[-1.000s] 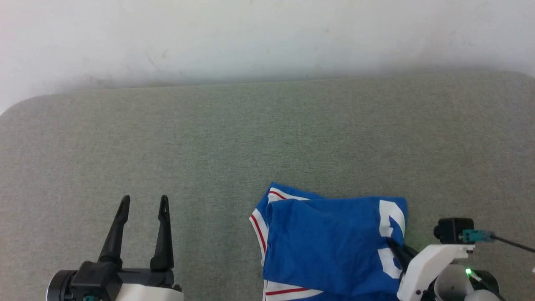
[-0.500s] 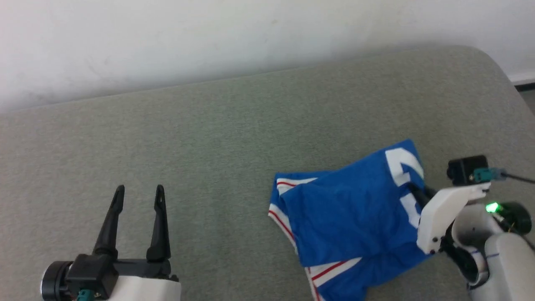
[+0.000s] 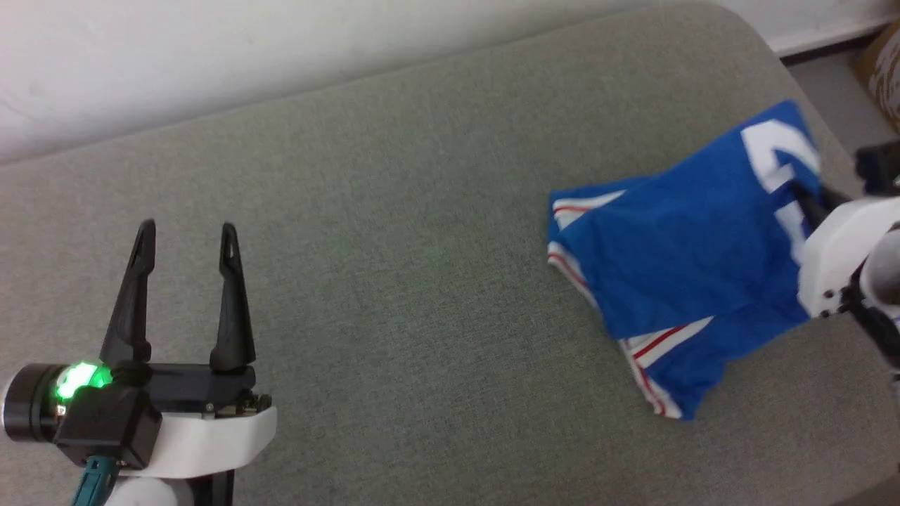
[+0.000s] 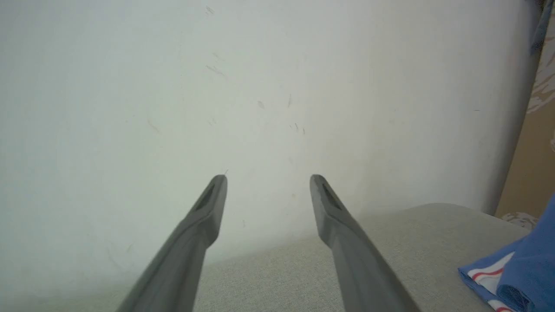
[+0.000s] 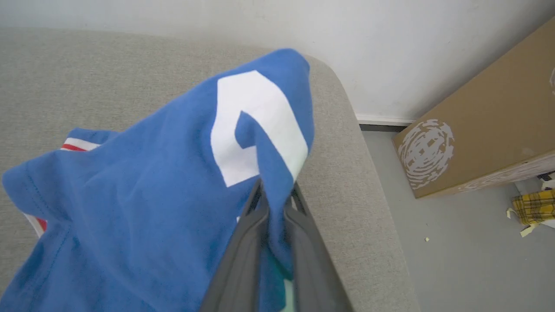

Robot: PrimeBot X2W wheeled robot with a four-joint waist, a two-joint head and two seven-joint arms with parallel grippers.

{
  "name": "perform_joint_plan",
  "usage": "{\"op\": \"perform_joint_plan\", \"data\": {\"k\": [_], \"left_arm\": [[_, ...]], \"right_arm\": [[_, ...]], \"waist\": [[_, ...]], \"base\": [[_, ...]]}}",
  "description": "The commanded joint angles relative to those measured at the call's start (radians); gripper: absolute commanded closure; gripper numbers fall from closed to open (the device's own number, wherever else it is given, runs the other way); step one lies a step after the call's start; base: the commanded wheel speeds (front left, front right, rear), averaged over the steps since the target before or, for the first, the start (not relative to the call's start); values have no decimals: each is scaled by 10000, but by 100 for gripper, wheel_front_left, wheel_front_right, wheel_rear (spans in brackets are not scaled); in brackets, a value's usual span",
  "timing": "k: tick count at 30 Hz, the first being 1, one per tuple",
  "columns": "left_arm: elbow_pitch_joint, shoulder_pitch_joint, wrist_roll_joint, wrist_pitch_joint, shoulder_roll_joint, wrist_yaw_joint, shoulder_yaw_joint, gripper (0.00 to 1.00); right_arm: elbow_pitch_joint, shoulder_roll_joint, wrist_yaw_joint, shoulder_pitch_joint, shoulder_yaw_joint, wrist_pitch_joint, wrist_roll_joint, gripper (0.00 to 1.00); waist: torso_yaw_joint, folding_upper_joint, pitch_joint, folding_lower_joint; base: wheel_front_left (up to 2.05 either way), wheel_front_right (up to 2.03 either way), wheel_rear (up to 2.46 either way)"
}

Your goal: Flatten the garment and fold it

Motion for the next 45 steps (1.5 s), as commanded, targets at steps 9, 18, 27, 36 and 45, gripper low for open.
{"op": "perform_joint_plan", "data": {"k": [9,18,27,36,45], "left_arm": [[-805,-857,546,-49,494,29,41,0],[-1135,-1227,1234,-51,883,239,33,0],[-1283,-1599,1890,-52,1186,384,-237,0],[-1172,-1728,1598,-52,1055,619,-403,0],[-590,-1289,1024,-53,662,1048,-731,0]], "right_arm": [[807,-1416,-21,-1066,-709,-537,-563,100],[1822,-2218,-21,-1690,-1612,-1009,-723,100],[3192,-2090,-21,-2085,-2062,-1550,-1191,64],[3880,-2349,-21,-2345,-2173,-1999,-1515,0],[3492,-1603,-21,-1278,-2659,-2926,-1634,0]], "waist": [[105,0,2036,-1],[321,0,3206,-1],[483,0,3836,-1],[659,0,3654,-1],[1122,0,1816,-1]], "base": [[0,0,0],[0,0,0],[0,0,0],[0,0,0],[0,0,0]]}}
